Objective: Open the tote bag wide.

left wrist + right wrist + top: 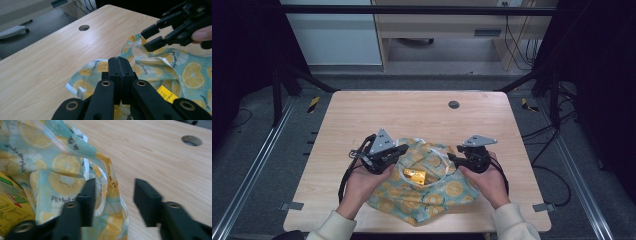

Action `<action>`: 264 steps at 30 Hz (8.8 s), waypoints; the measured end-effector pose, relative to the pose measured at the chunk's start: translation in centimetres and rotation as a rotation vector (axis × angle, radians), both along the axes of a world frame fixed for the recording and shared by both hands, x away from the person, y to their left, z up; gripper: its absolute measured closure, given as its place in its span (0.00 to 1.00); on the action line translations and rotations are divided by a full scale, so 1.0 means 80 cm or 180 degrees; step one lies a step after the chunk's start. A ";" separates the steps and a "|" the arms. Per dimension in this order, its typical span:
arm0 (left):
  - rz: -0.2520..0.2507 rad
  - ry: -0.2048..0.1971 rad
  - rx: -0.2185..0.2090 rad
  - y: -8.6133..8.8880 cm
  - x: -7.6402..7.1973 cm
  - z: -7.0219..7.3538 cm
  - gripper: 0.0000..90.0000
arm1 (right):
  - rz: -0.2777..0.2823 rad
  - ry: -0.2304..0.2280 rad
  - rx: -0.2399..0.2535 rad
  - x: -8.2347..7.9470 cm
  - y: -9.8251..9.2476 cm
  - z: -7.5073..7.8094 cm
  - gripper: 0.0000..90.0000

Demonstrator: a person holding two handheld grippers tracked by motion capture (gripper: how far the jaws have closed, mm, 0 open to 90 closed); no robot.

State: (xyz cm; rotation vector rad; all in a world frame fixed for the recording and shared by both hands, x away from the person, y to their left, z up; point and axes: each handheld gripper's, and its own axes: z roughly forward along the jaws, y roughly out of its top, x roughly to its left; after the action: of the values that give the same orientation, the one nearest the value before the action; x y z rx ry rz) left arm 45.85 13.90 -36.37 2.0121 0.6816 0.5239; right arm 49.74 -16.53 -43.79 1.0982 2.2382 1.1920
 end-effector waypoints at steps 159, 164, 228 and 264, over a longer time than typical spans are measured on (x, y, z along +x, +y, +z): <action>0.0392 0.0546 0.0733 0.081 -0.067 -0.118 0.95 | 0.0535 -0.0170 0.0316 -0.015 0.067 0.049 0.99; 0.0381 0.0624 0.0722 0.088 -0.067 -0.118 0.96 | 0.0403 -0.0194 0.0288 -0.006 0.053 0.051 0.99; 0.0255 0.0453 0.0896 0.079 -0.080 -0.123 0.67 | -0.0175 0.0165 -0.0321 0.027 0.036 -0.021 0.37; 0.0528 0.0424 0.1131 0.064 -0.045 -0.128 0.58 | 0.0533 0.0294 -0.0780 -0.096 0.045 -0.052 0.44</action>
State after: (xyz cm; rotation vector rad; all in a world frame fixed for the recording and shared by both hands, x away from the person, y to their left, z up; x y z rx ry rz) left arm 42.27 19.04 -46.63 2.3505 0.8922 0.6489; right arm 42.10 -12.95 -47.95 0.9014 2.5088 0.9111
